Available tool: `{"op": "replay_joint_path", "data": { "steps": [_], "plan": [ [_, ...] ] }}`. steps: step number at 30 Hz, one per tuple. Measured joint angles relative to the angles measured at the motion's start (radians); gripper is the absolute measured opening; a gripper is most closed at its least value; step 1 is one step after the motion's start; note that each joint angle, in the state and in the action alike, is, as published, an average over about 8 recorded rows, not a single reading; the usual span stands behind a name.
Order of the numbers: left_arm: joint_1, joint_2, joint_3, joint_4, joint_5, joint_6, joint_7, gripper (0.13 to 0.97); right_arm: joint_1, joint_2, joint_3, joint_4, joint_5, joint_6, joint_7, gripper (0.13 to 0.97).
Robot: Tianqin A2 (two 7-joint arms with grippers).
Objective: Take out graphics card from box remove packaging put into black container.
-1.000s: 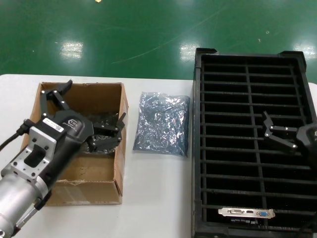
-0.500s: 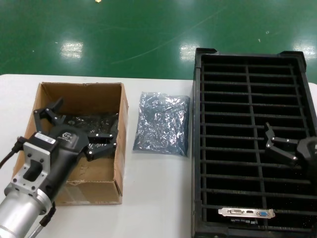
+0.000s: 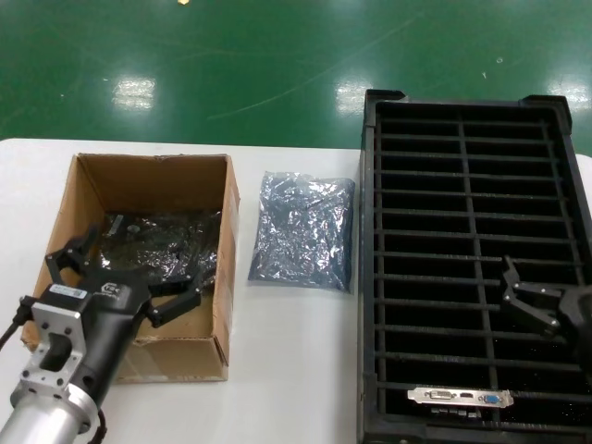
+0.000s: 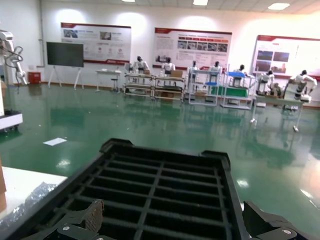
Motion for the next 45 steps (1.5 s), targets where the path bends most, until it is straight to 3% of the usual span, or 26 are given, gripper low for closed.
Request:
{"op": "replay_joint_path", "data": {
  "steps": [8, 13, 45],
  "plan": [
    [0.029, 0.018, 0.014, 0.037, -0.095, -0.075, 0.055, 0.966, -0.029, 0.015, -0.027, -0.016, 0.088, 0.057, -0.064, 0.966],
    [0.038, 0.024, 0.018, 0.049, -0.125, -0.098, 0.072, 0.966, -0.039, 0.02, -0.036, -0.022, 0.116, 0.075, -0.084, 0.966],
    [0.039, 0.024, 0.019, 0.05, -0.128, -0.101, 0.074, 0.966, -0.04, 0.021, -0.037, -0.022, 0.119, 0.077, -0.086, 0.966]
  ]
}}
